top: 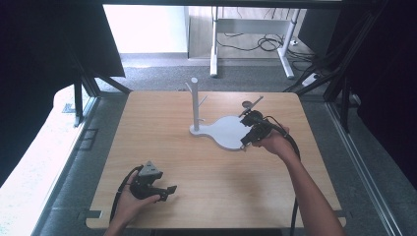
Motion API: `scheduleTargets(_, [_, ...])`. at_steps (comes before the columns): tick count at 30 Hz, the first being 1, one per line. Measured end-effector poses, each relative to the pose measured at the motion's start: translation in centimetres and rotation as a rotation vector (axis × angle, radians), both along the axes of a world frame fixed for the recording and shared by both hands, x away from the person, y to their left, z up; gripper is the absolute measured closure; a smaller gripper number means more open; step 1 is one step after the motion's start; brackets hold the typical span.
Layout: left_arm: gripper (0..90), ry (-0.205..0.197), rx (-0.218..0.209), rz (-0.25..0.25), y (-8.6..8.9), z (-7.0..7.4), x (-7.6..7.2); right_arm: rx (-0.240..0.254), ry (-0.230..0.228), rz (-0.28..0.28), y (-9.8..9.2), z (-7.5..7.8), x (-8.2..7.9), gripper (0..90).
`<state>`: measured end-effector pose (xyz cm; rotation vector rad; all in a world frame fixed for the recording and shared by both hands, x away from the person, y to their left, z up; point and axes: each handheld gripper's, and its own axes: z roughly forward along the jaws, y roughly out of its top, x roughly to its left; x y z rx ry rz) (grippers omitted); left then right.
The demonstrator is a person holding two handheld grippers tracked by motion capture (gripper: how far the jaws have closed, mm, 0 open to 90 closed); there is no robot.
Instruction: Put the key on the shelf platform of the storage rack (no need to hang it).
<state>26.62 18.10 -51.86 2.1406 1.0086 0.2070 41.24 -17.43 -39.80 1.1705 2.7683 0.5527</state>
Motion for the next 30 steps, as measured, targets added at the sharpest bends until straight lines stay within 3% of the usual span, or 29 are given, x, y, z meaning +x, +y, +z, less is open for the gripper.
scheduleTargets(30, [21.4, -0.002, -0.008, -0.006, 0.0, 0.2, -0.1, 0.014, 0.006, -0.022, 1.0, -0.2, 3.4, 89.6])
